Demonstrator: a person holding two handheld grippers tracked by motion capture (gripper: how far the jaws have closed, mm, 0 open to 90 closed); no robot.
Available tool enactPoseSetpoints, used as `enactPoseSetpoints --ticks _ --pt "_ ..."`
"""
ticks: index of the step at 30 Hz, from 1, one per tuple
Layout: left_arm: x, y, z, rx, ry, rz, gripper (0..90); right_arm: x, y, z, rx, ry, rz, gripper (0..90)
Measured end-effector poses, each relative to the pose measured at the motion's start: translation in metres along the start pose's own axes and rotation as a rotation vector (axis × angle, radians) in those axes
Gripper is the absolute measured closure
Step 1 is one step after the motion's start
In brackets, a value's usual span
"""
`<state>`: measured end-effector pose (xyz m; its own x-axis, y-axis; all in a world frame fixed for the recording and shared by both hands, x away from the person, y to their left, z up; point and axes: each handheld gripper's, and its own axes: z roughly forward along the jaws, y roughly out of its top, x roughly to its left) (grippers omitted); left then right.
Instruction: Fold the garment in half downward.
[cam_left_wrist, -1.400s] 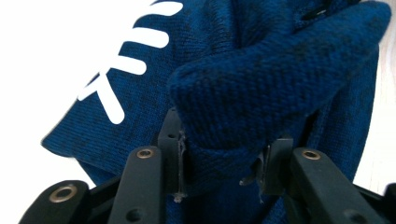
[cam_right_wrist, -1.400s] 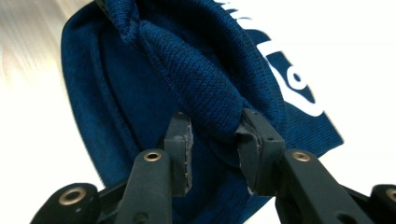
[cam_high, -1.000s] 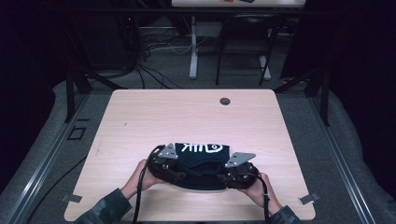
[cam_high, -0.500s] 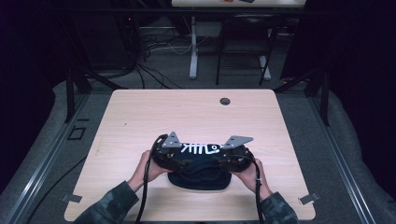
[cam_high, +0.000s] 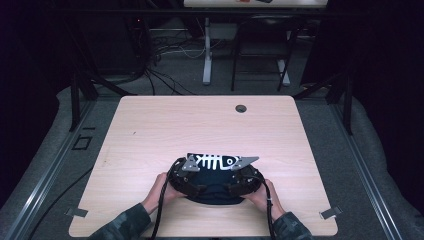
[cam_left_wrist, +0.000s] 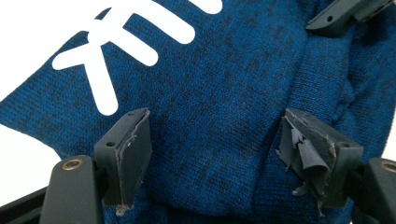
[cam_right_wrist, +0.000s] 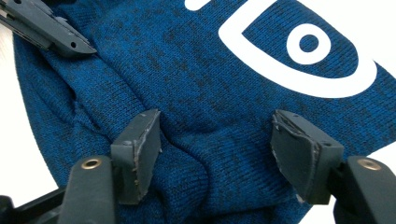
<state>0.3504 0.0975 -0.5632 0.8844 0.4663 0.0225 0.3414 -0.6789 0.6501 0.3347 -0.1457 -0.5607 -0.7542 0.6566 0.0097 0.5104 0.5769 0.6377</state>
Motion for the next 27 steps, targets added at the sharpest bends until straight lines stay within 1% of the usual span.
enactPoseSetpoints --ticks 1,3,4,6,7,8,9,10,11,13,15,17,18,19,20,22,25,27 --pt "-0.001 -0.001 0.000 -0.005 0.011 -0.002 25.6 0.001 0.000 0.000 0.007 -0.003 -0.003 29.6" --pt "-0.003 -0.001 0.000 -0.003 0.017 -0.008 25.3 0.003 -0.001 0.001 0.015 -0.013 -0.016 27.7" --pt "-0.004 -0.002 0.000 -0.002 0.021 -0.010 25.2 0.004 0.000 0.001 0.026 -0.027 -0.024 25.6" --pt "-0.004 -0.002 -0.001 0.002 0.030 -0.020 24.1 0.006 0.000 0.001 0.035 -0.037 -0.024 24.1" --pt "-0.005 -0.003 -0.001 -0.003 0.043 -0.029 22.8 0.007 0.000 0.002 0.034 -0.050 -0.021 22.9" --pt "-0.006 -0.003 -0.001 -0.005 0.048 -0.033 21.4 0.007 0.001 0.002 0.049 -0.059 -0.028 22.1" --pt "-0.007 -0.004 -0.002 -0.009 0.068 -0.038 20.7 0.008 0.001 0.002 0.049 -0.062 -0.029 21.3" --pt "-0.009 -0.004 -0.002 -0.004 0.080 -0.039 18.7 0.009 0.002 0.002 0.058 -0.076 -0.033 19.7" --pt "-0.011 -0.004 -0.003 -0.011 0.100 -0.041 17.3 0.010 0.002 0.002 0.063 -0.091 -0.030 17.2" --pt "-0.014 -0.005 -0.004 -0.016 0.131 -0.038 12.9 0.012 0.003 0.002 0.078 -0.106 -0.040 14.8" --pt "-0.015 -0.007 -0.005 -0.024 0.151 -0.050 10.5 0.013 0.003 0.003 0.082 -0.114 -0.038 14.0" --pt "-0.013 -0.009 -0.005 -0.025 0.158 -0.074 8.3 0.012 0.003 0.004 0.090 -0.118 -0.033 12.6" --pt "-0.012 -0.010 -0.005 -0.022 0.158 -0.080 6.1 0.011 0.003 0.004 0.093 -0.119 -0.026 11.3" --pt "-0.011 -0.011 -0.005 -0.017 0.146 -0.088 5.4 0.010 0.003 0.005 0.097 -0.118 -0.024 11.0" --pt "-0.009 -0.013 -0.004 -0.024 0.134 -0.110 5.5 0.010 0.002 0.005 0.094 -0.112 -0.015 10.8" --pt "-0.007 -0.015 -0.001 -0.011 0.108 -0.127 5.9 0.007 0.001 0.006 0.095 -0.104 -0.003 9.6" --pt "-0.004 -0.016 0.000 -0.002 0.086 -0.154 6.2 0.001 -0.001 0.009 0.091 -0.072 0.030 7.9" --pt "-0.004 -0.017 0.001 -0.004 0.092 -0.164 6.2 -0.001 -0.002 0.010 0.075 -0.054 0.042 7.6"
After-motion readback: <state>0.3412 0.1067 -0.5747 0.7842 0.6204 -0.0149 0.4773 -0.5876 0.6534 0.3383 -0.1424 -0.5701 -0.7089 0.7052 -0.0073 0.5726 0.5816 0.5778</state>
